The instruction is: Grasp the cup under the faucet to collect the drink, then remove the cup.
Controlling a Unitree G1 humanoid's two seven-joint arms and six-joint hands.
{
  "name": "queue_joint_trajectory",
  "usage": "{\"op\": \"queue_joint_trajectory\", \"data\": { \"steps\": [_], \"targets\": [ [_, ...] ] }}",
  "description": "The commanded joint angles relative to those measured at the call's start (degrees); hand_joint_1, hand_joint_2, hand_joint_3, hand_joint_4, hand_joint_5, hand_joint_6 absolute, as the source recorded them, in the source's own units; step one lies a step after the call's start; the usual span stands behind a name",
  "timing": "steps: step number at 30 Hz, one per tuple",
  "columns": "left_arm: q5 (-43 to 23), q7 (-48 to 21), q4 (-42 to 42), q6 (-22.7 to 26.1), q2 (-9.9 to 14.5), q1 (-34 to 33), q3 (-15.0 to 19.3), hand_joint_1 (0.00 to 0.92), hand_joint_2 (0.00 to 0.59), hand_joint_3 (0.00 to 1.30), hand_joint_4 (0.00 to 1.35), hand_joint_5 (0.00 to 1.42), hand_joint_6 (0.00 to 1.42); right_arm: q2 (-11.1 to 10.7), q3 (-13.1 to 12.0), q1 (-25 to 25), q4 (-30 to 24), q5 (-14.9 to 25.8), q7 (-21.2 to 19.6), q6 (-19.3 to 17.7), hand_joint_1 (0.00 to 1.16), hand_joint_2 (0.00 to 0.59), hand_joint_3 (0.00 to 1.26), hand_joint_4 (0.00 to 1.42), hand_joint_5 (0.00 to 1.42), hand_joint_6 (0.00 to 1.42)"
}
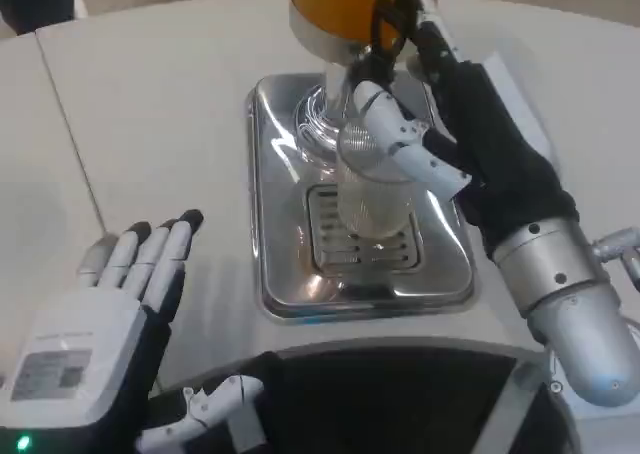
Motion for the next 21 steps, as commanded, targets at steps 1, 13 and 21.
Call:
{"op": "queue_joint_trajectory", "data": {
  "steps": [1,13,21],
  "targets": [
    [1.2,1.1,1.04,-0.19,-0.41,1.15,0.4,0.058,0.15,0.0,0.0,0.0,0.0,-2.24,0.92,-1.05,-1.28,1.85,2.08,1.52,0.42,0.526,0.0,0.0,0.0,0.03],
    [1.16,1.97,1.37,-0.54,-1.76,1.33,0.17,0.07,0.142,0.0,0.0,0.0,0.01,-9.1,4.53,-2.8,-5.13,3.43,7.77,6.88,0.42,0.516,0.0,0.0,0.0,0.02],
    [0.76,2.16,1.93,-0.91,-2.2,1.39,-0.01,0.077,0.14,0.0,0.0,0.0,0.01,-14.06,7.94,-5.63,-4.83,-0.04,10.72,9.95,0.4,0.496,0.0,0.0,0.0,0.03]
  ]
}}
